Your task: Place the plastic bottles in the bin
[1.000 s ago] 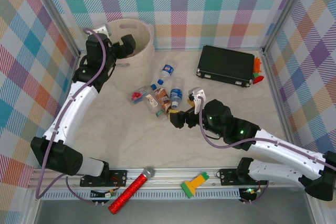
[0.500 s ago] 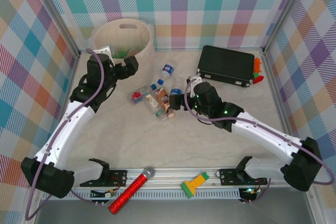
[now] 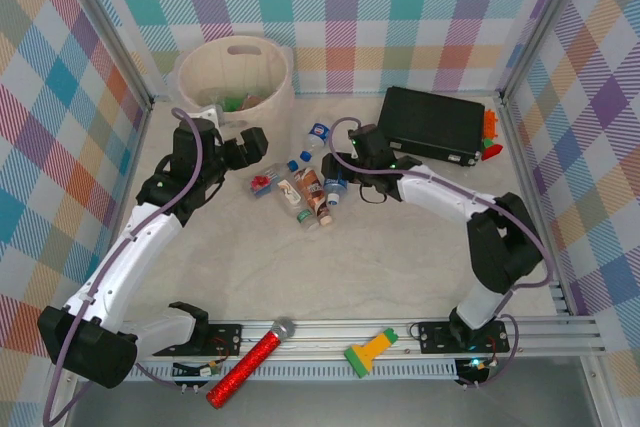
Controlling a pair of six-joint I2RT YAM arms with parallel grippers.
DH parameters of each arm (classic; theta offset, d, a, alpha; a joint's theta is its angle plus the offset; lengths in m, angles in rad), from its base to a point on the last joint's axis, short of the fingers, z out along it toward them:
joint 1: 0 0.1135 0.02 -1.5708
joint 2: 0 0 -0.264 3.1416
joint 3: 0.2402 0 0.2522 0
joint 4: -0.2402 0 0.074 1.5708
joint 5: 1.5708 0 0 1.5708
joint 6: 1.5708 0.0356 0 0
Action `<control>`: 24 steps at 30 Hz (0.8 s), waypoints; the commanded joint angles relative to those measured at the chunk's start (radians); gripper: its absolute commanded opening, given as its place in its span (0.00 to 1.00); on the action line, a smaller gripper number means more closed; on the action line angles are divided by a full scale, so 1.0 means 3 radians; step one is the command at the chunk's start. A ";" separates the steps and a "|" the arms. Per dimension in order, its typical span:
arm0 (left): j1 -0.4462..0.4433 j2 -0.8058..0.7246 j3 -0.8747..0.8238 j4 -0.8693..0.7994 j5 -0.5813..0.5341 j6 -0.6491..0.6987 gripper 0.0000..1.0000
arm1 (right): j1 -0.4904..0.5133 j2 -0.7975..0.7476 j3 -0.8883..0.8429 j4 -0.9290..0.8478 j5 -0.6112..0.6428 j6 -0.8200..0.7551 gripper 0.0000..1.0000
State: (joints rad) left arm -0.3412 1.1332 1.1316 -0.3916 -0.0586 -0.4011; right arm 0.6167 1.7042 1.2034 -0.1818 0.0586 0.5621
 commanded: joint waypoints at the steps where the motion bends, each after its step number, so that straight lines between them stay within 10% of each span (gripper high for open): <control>1: -0.0039 -0.0025 -0.0046 0.0042 0.0141 -0.0090 1.00 | -0.0040 0.0153 0.0106 -0.0242 -0.0060 0.0250 0.77; 24: -0.0044 -0.0111 0.0077 -0.0397 0.0097 -0.0251 1.00 | -0.0046 0.0608 -0.0044 0.0024 -0.0550 0.0692 0.53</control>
State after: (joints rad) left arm -0.3458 1.1202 1.1286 -0.4660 -0.0189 -0.4648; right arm 0.6079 1.8595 1.2057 -0.1978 -0.0715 0.7483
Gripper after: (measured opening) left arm 0.996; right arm 0.532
